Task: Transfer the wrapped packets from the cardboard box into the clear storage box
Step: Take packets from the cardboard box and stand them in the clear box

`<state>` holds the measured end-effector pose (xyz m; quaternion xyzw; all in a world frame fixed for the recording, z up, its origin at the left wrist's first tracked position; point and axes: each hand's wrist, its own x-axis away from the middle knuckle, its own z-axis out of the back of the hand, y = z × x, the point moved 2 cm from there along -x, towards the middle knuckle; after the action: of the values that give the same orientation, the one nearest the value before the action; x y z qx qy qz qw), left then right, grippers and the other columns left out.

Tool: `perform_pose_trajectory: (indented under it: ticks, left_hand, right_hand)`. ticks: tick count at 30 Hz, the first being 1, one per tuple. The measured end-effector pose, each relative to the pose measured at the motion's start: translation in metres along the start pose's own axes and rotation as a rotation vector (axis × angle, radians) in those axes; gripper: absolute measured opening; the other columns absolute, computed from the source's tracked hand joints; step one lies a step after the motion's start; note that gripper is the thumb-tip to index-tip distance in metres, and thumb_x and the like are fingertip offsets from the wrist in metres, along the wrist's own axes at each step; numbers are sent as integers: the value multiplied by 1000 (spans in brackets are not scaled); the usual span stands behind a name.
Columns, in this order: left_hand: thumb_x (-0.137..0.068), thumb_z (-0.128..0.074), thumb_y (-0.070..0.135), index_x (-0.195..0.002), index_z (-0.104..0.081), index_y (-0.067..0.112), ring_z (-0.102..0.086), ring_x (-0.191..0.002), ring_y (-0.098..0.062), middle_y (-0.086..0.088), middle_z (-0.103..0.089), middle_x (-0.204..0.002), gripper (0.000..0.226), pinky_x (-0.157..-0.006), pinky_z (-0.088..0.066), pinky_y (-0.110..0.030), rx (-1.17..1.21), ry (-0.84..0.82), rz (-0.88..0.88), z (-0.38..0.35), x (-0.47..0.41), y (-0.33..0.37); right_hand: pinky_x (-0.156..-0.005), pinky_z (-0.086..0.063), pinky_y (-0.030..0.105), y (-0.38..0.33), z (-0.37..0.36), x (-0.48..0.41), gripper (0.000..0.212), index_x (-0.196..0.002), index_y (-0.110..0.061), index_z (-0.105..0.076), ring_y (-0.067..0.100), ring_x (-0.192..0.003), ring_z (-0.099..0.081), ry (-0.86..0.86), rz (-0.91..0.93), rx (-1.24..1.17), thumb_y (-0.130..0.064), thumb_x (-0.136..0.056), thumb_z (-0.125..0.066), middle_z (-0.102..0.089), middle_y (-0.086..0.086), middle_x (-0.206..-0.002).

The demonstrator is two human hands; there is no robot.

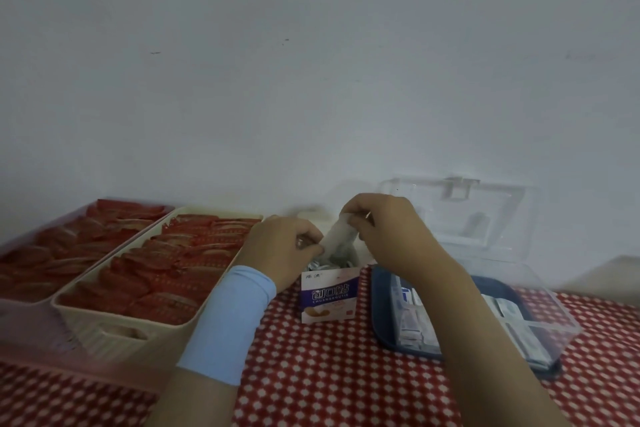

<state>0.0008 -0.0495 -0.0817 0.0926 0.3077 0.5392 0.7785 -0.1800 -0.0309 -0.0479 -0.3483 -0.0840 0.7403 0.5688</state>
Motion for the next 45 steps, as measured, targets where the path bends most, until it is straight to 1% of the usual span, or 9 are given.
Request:
perform_pose_trajectory:
  ticks: [5,8,14,21,25,30,36,40,45]
  left_hand:
    - [-94,-63,24,-105,-72,28,-63,-90,-1,15,-70,-99,15,-86,-52,-23,155,93,11,5,-2,-5]
    - [-97,-59,24,-100,-70,24,-63,-87,-3,12,-70,-98,11,-77,-49,-15,443,221,59,19,0,4]
    - [-94,-64,18,-103,-67,3,-69,-86,-19,-4,-75,-95,18,-79,-54,-32,831,-205,128,20,7,16]
    - [-85,-61,17,-111,-61,-9,-72,-85,-25,-15,-74,-99,36,-71,-59,-35,1336,-401,158,14,14,18]
    - [-81,-66,16,-107,-60,-6,-71,-76,-23,-14,-73,-92,35,-70,-59,-35,1305,-343,190,12,13,13]
    - [-76,-75,20,-85,-60,7,-74,-79,-26,-17,-71,-98,22,-67,-61,-37,1152,-102,270,20,7,6]
    - [-89,-72,12,-86,-59,6,-76,-83,-30,-15,-69,-90,14,-77,-62,-43,1029,41,293,19,2,-1]
    - [-81,-80,26,-77,-66,14,-74,-87,-34,-15,-73,-92,19,-84,-59,-51,947,28,279,18,3,-5]
    - [-81,-80,25,-73,-67,19,-74,-88,-32,-9,-75,-89,15,-88,-56,-56,872,75,278,16,2,-11]
  right_hand:
    - [-75,-48,22,0,16,0,19,-104,-19,-73,10,-79,-61,194,61,-103,-10,-99,-56,-66,-8,-87]
    - [-68,-44,11,-5,19,1,19,-100,-22,-73,2,-75,-60,166,67,-182,-11,-98,-58,-66,-12,-81]
    - [-60,-44,9,-18,9,5,22,-98,-17,-73,0,-65,-61,33,62,-461,-2,-95,-59,-70,-5,-74]
    - [-76,-56,21,-20,2,5,26,-93,-23,-74,20,-82,-68,-19,78,-594,-2,-95,-59,-75,0,-89]
    - [-78,-54,18,-21,-1,4,25,-107,-24,-74,15,-80,-70,-24,75,-587,-5,-96,-61,-76,-4,-88]
    - [-90,-51,27,-5,0,0,24,-118,-30,-73,4,-95,-63,-116,-98,47,-26,-96,-63,-73,-12,-110]
    - [-75,-49,31,-22,-15,-13,36,-112,-26,-72,16,-91,-55,-338,-15,734,-53,-89,-64,-56,-2,-105]
    - [-79,-39,34,-33,-23,-22,37,-117,-15,-61,22,-105,-49,-474,-41,948,-46,-96,-55,-54,6,-112]
    - [-80,-37,32,-43,-32,-22,13,-96,-16,-48,20,-89,-47,-599,-95,1002,-28,-99,-53,-49,1,-86]
